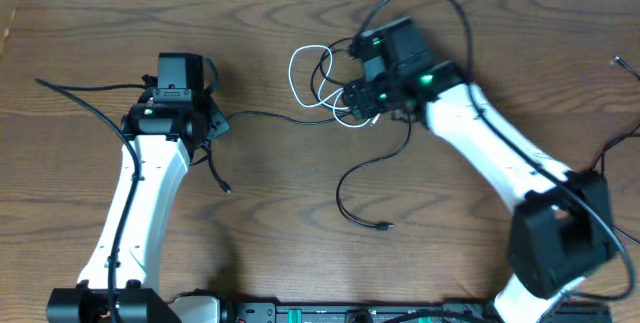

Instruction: Untangle cables

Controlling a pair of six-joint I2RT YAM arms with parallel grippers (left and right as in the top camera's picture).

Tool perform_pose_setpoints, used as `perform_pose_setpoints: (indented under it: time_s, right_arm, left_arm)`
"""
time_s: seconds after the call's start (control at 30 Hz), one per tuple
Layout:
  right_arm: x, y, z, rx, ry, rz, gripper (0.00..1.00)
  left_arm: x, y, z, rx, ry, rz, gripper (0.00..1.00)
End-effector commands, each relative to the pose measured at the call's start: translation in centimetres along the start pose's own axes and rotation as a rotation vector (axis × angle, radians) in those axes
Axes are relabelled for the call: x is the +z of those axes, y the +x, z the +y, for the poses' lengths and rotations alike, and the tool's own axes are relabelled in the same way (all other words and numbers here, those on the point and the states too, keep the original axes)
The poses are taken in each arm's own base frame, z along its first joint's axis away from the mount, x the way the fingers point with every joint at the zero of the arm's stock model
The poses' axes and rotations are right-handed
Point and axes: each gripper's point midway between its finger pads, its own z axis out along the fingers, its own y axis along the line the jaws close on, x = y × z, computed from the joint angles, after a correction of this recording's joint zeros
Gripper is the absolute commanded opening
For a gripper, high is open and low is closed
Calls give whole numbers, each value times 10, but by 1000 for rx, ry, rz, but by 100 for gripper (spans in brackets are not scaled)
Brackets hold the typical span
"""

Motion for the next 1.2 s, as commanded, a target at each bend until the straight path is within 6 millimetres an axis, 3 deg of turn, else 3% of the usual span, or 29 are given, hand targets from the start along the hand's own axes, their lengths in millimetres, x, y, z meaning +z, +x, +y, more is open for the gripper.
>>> perform_pose_setpoints:
  time_s: [0.0, 0.13, 0.3, 1.03, 1.1, 1.17]
  right_arm:
    - [25, 3, -1, -47, 122, 6, 66]
    - [56, 11, 17, -64, 102, 18, 60]
    - [78, 20, 26, -66, 91, 33, 56]
    - [112, 35, 16, 26, 146, 41, 47]
    - [113, 35, 16, 26, 146, 40, 43]
    - [112, 35, 15, 28, 147, 40, 33]
  left_arm:
    - [-7, -4, -7, -20, 39, 0, 57]
    - [-7, 0, -4, -17, 29, 15, 57]
    - [-7, 2, -3, -16, 25, 23, 57]
    - [-7, 5, -1, -14, 18, 34, 57]
    - [-7, 4, -2, -14, 18, 34, 57]
    - [-7, 4, -2, -14, 18, 34, 57]
